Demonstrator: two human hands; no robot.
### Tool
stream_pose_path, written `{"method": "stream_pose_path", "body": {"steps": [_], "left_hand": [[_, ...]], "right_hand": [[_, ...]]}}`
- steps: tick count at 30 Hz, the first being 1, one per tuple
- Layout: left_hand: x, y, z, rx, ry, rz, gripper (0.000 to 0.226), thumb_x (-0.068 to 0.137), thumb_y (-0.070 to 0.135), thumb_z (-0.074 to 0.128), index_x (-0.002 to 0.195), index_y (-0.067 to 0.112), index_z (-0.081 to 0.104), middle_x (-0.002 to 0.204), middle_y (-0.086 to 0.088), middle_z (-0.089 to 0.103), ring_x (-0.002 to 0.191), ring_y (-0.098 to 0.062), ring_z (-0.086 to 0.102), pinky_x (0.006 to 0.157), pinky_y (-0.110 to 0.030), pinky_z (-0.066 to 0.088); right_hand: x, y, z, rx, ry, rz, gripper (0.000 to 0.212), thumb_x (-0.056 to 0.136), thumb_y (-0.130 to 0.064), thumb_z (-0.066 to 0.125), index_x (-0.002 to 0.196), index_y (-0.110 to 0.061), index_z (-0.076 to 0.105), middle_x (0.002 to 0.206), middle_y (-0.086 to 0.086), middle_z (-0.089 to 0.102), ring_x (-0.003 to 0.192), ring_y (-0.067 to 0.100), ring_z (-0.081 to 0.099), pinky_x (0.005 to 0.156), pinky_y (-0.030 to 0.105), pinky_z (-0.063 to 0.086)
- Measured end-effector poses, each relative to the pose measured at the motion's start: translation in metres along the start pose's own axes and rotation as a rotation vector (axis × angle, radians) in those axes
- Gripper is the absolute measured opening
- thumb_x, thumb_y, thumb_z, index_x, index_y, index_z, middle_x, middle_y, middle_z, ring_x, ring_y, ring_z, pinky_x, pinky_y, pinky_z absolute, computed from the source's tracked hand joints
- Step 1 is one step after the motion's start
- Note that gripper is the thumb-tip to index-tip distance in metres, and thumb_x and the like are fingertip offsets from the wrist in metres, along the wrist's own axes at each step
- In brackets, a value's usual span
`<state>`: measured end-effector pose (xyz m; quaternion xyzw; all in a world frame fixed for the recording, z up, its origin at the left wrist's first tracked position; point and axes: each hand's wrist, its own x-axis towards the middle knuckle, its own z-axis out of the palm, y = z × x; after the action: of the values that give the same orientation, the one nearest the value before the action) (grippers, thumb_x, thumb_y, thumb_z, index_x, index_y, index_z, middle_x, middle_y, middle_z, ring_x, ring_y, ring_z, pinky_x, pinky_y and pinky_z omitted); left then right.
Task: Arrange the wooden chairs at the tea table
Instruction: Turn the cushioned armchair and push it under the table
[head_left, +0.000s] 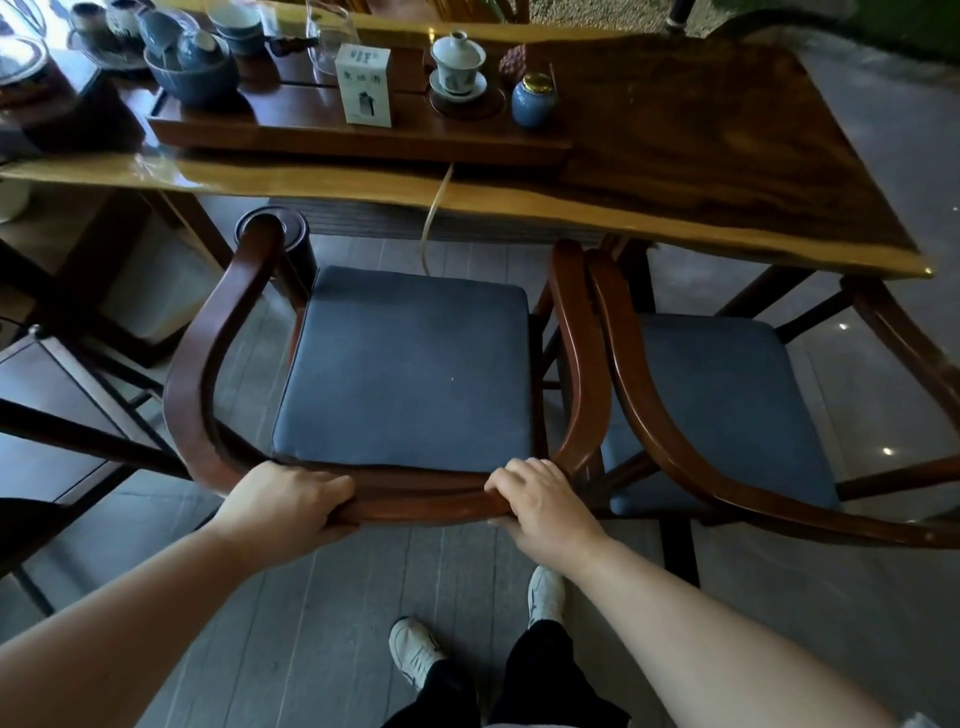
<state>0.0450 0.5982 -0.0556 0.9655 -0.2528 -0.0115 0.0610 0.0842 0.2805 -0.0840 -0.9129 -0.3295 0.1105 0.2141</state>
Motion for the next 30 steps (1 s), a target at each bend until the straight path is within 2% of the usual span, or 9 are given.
{"method": "stream_pose_path", "body": {"steps": [3,9,13,17,20,22,25,27,30], "left_hand": [[-0.004,0.002,0.005,-0.004,-0.003,0.001,0.034,0.068,0.053,0.061,0.066,0.023,0.044,0.052,0.008,0.053,0.043,-0.019,0.056,0.037,-0.022,0.028],[-0.002,0.006,0.004,0.005,-0.059,-0.012,0.050,0.050,0.042,0.089,0.065,0.020,0.047,0.053,0.008,0.053,0.042,-0.023,0.056,0.035,-0.023,0.035],[0.002,0.011,0.000,0.015,-0.064,-0.018,0.050,0.046,0.041,0.090,0.065,0.019,0.050,0.054,0.006,0.054,0.042,-0.023,0.056,0.038,-0.020,0.032],[-0.001,0.012,-0.001,-0.028,-0.090,-0.044,0.048,0.055,0.048,0.082,0.073,0.020,0.048,0.064,0.005,0.057,0.054,-0.025,0.062,0.038,-0.028,0.045],[-0.005,0.016,-0.010,-0.036,-0.104,-0.069,0.052,0.060,0.062,0.068,0.087,0.019,0.055,0.078,0.004,0.062,0.068,-0.023,0.064,0.050,-0.031,0.052],[-0.009,0.018,-0.018,-0.032,-0.087,-0.103,0.068,0.065,0.071,0.056,0.106,0.017,0.060,0.096,0.002,0.068,0.083,-0.023,0.066,0.070,-0.034,0.055],[-0.024,0.019,-0.033,-0.078,-0.043,-0.246,0.080,0.073,0.074,0.052,0.126,0.014,0.057,0.119,-0.004,0.065,0.108,-0.026,0.061,0.095,-0.041,0.049],[-0.030,0.022,-0.039,-0.116,-0.004,-0.340,0.078,0.076,0.069,0.053,0.128,0.011,0.057,0.123,-0.007,0.064,0.114,-0.028,0.059,0.098,-0.041,0.047],[-0.045,0.023,-0.056,-0.097,0.043,-0.522,0.072,0.076,0.062,0.050,0.126,0.010,0.058,0.120,-0.007,0.066,0.111,-0.028,0.061,0.093,-0.040,0.050]], "right_hand": [[-0.004,0.001,0.000,-0.011,-0.013,0.000,0.036,0.078,-0.023,0.079,0.103,-0.018,0.054,0.095,0.001,0.056,0.090,0.024,0.051,0.085,0.042,0.043],[-0.003,-0.003,-0.007,-0.014,-0.056,0.027,0.036,0.076,-0.025,0.080,0.103,-0.018,0.056,0.095,0.000,0.058,0.089,0.023,0.054,0.085,0.040,0.045],[0.005,-0.006,-0.018,-0.055,-0.137,0.011,0.033,0.079,-0.030,0.076,0.102,-0.018,0.055,0.094,0.002,0.058,0.089,0.024,0.055,0.081,0.040,0.047],[0.011,-0.014,-0.027,-0.129,-0.231,-0.006,0.039,0.079,-0.041,0.071,0.104,-0.015,0.056,0.099,0.004,0.060,0.093,0.026,0.057,0.086,0.043,0.048],[0.016,-0.025,-0.032,-0.168,-0.290,-0.044,0.060,0.080,-0.056,0.065,0.121,-0.015,0.053,0.121,0.004,0.058,0.113,0.025,0.053,0.099,0.042,0.041],[0.025,-0.036,-0.034,-0.192,-0.303,-0.081,0.074,0.079,-0.066,0.057,0.133,-0.015,0.048,0.136,0.006,0.052,0.125,0.024,0.046,0.106,0.043,0.034],[0.048,-0.060,-0.043,-0.178,-0.332,-0.157,0.087,0.076,-0.075,0.045,0.144,-0.019,0.040,0.150,0.009,0.040,0.136,0.025,0.035,0.113,0.045,0.024],[0.062,-0.070,-0.048,-0.153,-0.320,-0.200,0.085,0.077,-0.073,0.047,0.144,-0.020,0.040,0.151,0.009,0.039,0.136,0.025,0.035,0.113,0.043,0.022],[0.094,-0.087,-0.053,-0.139,-0.331,-0.299,0.084,0.077,-0.071,0.046,0.144,-0.021,0.040,0.151,0.008,0.039,0.136,0.025,0.036,0.113,0.040,0.022]]}}
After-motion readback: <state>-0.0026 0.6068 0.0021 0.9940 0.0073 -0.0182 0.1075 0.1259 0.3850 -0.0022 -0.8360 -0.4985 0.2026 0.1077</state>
